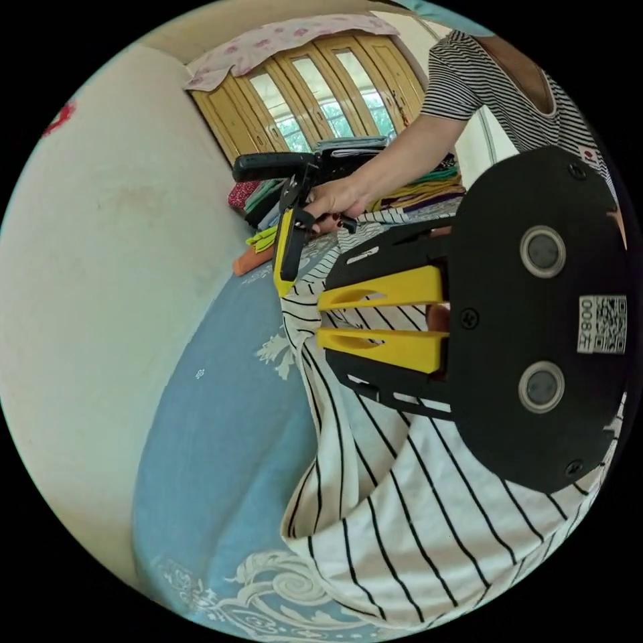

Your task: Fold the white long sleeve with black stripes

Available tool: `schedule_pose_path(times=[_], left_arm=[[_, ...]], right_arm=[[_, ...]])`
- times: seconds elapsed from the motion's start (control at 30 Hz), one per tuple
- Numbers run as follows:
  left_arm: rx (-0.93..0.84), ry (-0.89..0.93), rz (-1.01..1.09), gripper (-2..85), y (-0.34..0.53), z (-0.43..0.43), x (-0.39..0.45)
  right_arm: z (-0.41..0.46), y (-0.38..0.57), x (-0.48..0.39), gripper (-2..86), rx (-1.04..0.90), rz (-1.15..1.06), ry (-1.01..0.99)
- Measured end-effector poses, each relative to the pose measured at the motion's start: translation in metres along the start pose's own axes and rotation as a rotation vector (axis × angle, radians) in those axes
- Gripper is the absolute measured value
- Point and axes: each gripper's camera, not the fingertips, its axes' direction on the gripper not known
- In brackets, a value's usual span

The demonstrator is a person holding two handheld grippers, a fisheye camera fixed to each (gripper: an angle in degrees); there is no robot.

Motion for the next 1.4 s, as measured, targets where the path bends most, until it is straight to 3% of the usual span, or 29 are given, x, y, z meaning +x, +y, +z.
schedule_pose_path(times=[0.33,0.5,0.87,1.03,1.23,1.4], left_arm=[[0.054,0.210,-0.174,0.7,-0.042,0.019,-0.083],[0.171,0.180,-0.157,0.7,-0.072,-0.014,-0.105],[-0.052,0.133,-0.118,5.1,-0.051,0.023,-0.128],[-0.075,0.095,-0.128,1.3,-0.067,0.047,-0.132],[0.031,0.087,-0.113,0.7,-0.088,0.029,-0.132],[-0.073,0.014,-0.092,1.7,-0.074,0.052,-0.125]], right_arm=[[-0.033,0.024,0.044,-0.5,0.078,0.022,-0.114],[-0.053,0.040,0.065,-0.4,0.120,0.032,-0.164],[-0.045,0.065,0.100,-0.3,0.115,0.070,-0.211],[-0.047,0.074,0.110,-0.3,0.120,0.077,-0.228],[-0.056,0.089,0.112,-0.3,0.145,0.049,-0.251],[-0.047,0.092,0.110,-0.2,0.131,0.036,-0.237]])
